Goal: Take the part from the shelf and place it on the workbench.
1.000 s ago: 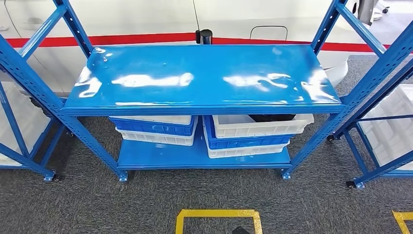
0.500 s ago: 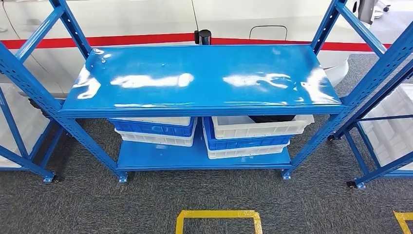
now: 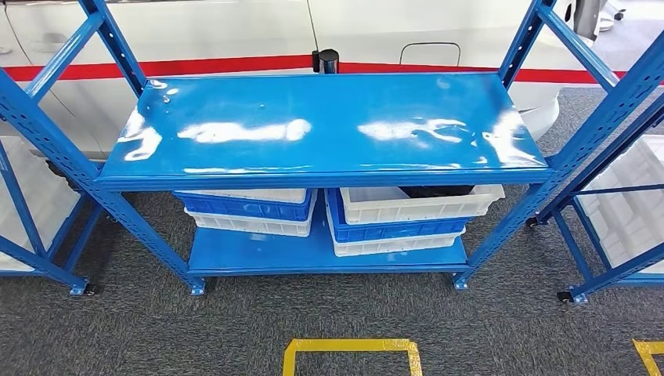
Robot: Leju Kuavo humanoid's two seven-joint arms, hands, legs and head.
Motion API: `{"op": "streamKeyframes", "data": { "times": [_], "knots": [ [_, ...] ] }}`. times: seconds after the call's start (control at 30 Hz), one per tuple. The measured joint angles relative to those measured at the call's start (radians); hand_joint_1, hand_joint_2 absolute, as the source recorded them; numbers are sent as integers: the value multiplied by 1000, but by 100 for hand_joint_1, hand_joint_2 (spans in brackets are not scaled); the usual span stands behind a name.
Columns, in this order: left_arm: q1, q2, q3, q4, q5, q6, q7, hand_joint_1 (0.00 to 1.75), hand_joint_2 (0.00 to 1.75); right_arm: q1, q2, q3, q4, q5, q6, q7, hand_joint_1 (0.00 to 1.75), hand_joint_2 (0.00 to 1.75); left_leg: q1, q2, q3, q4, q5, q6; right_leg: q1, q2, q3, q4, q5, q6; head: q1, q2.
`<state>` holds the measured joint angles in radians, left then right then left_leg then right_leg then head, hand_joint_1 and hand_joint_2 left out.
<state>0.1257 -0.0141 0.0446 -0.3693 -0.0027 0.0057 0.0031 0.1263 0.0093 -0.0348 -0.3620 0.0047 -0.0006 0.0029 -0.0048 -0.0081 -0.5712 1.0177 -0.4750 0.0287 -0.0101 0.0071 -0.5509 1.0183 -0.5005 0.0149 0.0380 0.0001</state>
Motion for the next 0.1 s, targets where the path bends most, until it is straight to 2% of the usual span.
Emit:
{"op": "streamKeyframes", "data": {
  "times": [0.1],
  "knots": [
    [5, 2, -8, -4, 0, 0, 0, 0, 0, 5, -1, 6, -5, -1, 0, 0, 0, 0, 0, 0, 1, 0, 0, 0, 0, 0, 1, 0, 0, 0, 0, 0]
  ]
}}
